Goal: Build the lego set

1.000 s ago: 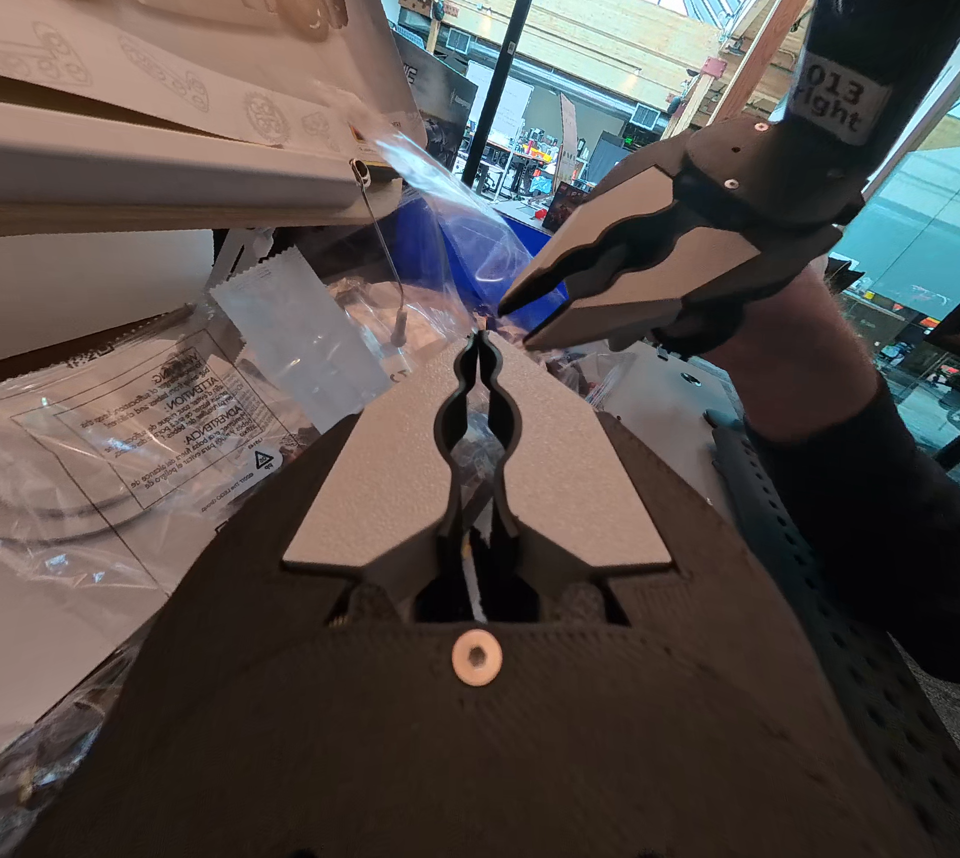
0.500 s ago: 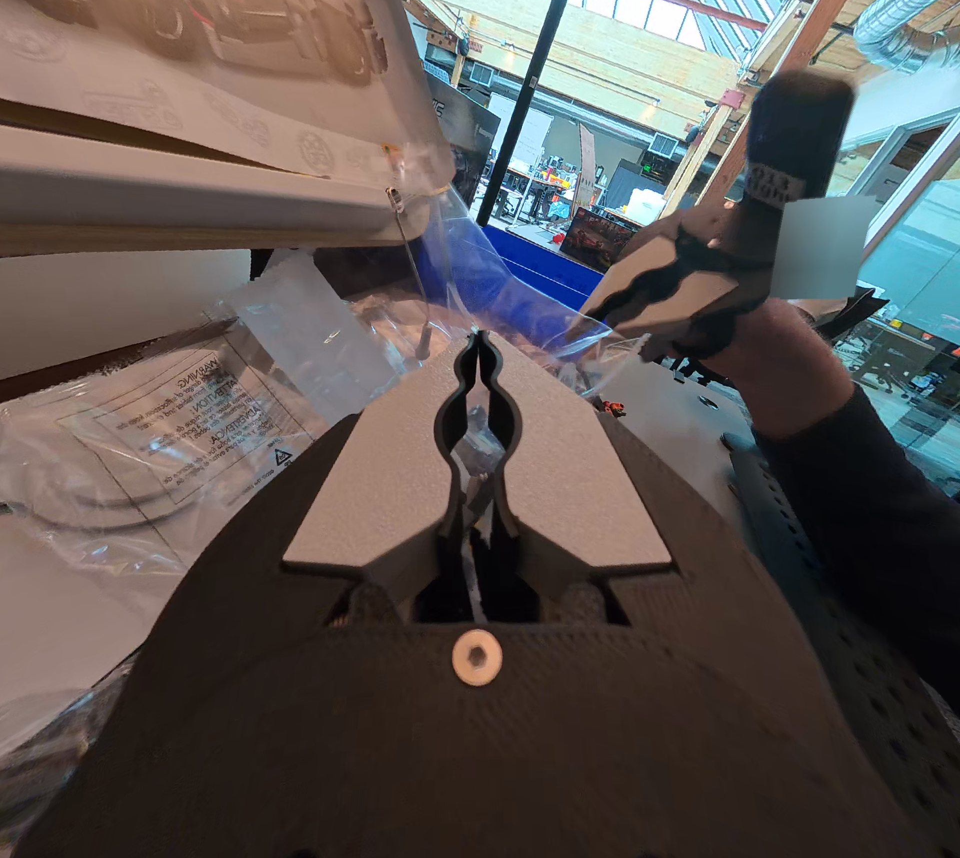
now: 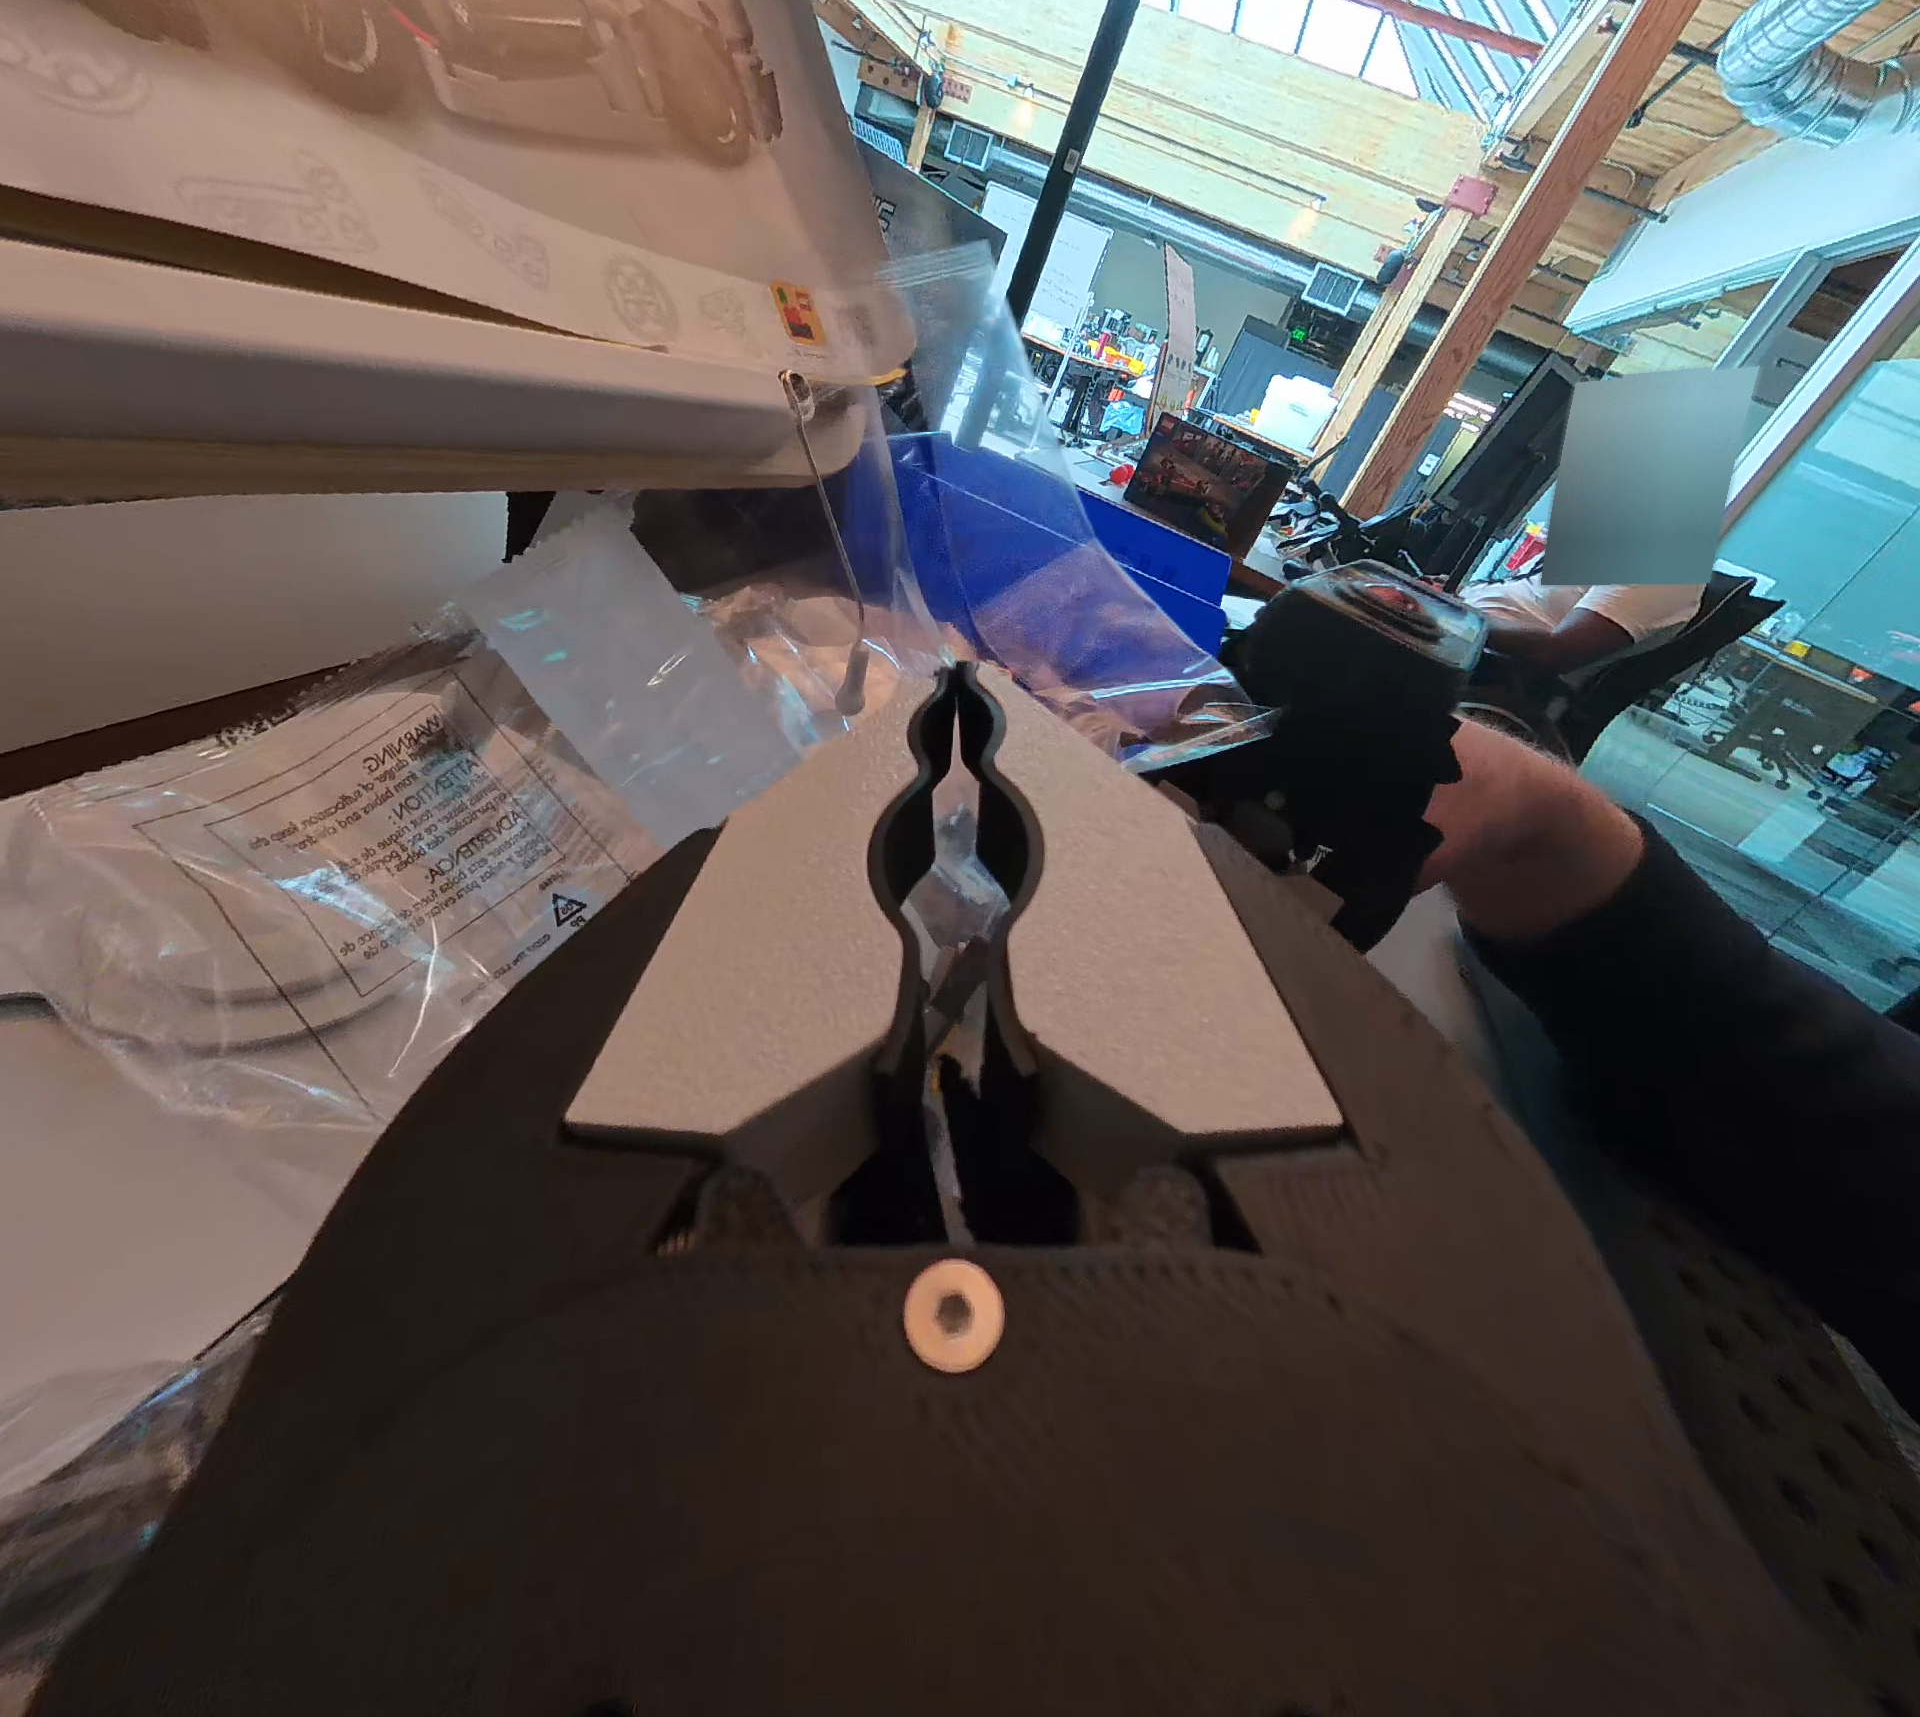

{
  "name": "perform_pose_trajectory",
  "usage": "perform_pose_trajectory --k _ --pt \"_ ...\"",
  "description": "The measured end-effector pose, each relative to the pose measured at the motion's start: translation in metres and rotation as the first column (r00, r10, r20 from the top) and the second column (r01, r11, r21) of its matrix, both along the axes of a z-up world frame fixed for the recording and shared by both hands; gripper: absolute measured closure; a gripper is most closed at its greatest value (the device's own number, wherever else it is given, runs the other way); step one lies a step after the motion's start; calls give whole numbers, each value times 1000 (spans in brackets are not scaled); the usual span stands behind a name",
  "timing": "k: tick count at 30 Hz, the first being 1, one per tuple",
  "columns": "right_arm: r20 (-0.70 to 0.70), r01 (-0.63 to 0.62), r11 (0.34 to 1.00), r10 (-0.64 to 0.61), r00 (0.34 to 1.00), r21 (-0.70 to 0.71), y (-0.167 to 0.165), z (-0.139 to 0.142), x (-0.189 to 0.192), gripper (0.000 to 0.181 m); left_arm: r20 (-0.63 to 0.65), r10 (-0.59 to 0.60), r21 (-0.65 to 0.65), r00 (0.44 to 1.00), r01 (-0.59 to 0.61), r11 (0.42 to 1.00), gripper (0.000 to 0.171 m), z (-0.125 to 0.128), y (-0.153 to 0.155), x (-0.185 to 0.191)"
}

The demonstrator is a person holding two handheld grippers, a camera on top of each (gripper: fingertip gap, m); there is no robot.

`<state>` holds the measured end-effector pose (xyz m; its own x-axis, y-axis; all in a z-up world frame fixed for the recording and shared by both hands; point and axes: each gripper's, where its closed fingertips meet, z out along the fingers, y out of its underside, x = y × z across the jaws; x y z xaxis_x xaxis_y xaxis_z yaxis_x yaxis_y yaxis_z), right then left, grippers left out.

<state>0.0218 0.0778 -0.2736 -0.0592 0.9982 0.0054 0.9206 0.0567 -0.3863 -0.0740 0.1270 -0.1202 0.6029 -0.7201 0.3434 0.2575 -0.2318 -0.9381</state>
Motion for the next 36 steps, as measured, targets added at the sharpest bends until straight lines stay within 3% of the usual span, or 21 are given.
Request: perform_pose_trajectory --k 24,29,33,36 --pt "-41 -23 999 22 999 -23 -6 0 -4 168 1 -4 -4 1000 4 1000 171 -1 1 0" --pt "-215 -95 993 79 973 -65 -25 41 -7 167 1 -6 -4 1000 6 1000 171 -1 0 0" --pt "-456 -184 982 150 877 -31 -43 96 -25 168 -2 -9 -6 1000 9 1000 171 -2 1 1" --pt "-592 -104 992 128 795 75 -29 131 -44 168 -9 -19 -13 1000 19 1000 171 -5 0 5"
